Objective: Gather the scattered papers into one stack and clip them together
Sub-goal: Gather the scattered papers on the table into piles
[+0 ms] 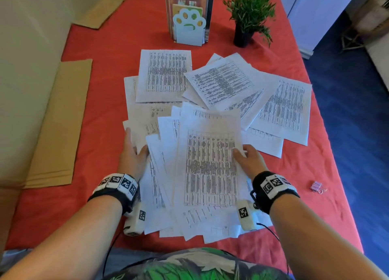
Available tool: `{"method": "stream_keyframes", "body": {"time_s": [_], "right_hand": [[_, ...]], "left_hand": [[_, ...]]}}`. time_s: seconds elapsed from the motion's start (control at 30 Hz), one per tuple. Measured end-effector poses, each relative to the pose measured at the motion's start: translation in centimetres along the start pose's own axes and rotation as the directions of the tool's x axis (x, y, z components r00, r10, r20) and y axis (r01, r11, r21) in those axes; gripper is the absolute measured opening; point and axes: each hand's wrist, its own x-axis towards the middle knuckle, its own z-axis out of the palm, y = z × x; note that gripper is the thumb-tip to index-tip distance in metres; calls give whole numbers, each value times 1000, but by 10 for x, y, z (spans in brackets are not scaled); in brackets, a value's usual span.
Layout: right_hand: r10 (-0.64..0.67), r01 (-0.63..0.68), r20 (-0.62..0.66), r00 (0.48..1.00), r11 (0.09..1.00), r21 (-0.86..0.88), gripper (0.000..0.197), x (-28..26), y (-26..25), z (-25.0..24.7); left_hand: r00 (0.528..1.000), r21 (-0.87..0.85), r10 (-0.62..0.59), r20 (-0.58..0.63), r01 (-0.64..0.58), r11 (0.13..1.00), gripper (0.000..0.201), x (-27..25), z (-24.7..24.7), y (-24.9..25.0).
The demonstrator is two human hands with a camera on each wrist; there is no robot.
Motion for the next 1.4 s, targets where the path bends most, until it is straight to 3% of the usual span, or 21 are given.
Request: {"method": "stream_keyframes", "body": {"time_s": [0.13, 0.2, 0.3, 0.4, 0.47, 0.53, 0.57, 0.7, 0.77, 0.83, 0.93, 1.03, 1.1, 1.2, 1.3, 1.4], "right_hand": [[-2, -2, -39, 999, 993, -118, 35, 1, 2, -1], [10, -10, -1, 1000, 989, -146, 41, 0, 4, 1], [16, 5, 93, 996, 975, -222, 51, -4, 2, 9], [-6, 18, 64, 998, 981, -191, 48, -5, 2, 14], [6, 3, 54, 999, 986, -164, 37, -4, 3, 16], [22, -7, 85, 996, 985, -171, 15, -5, 2, 18], [27, -10, 95, 995, 985, -173, 15, -6, 0, 18], [62, -50, 98, 993, 991, -121, 49, -9, -5, 12], [44, -36, 95, 994, 996, -79, 45, -7, -4, 7], [26, -19, 108, 994, 998, -61, 37, -8, 0, 4], [-22, 22, 120, 993, 1000, -1, 28, -12, 3, 3], [-40, 38, 98, 994, 999, 20, 29, -11, 4, -3], [-28, 28, 69, 997, 1000, 9, 20, -9, 4, -10], [-16, 32, 109, 994, 989, -141, 7, -4, 5, -16], [-44, 43, 4, 999, 967, -251, 7, 0, 6, -11], [-39, 0, -203, 978, 982, -187, 11, -1, 4, -6]], "left_hand": [[995, -143, -96, 20, 98, 985, 100, -2, -4, -8], [993, -158, -118, 11, 118, 980, 90, -5, -2, -11], [995, -70, -89, -40, 86, 994, 69, -16, 7, -11], [998, 56, -67, 8, 67, 996, 85, -25, 15, -9], [995, 124, -87, 45, 81, 989, 87, -25, 19, -10], [987, 170, -133, 86, 117, 978, 76, -24, 22, -10], [986, 173, -138, 97, 120, 978, 69, -23, 24, -12], [968, -13, -180, 177, 186, 983, 53, -15, 23, -12], [960, -161, -205, 191, 236, 958, 46, -15, 22, -9], [967, -152, -182, 178, 210, 966, 55, -19, 25, -4], [985, -8, -117, 130, 119, 993, 89, -25, 31, -3], [992, 61, -95, 82, 90, 994, 84, -26, 33, -6], [993, 9, -103, 56, 103, 995, 78, -20, 28, -10], [979, -146, -184, 81, 195, 970, 77, -7, 22, -16], [982, -130, -164, 93, 175, 976, 81, -5, 20, -22], [987, -108, -146, 65, 153, 982, 81, -6, 23, -24]]}}
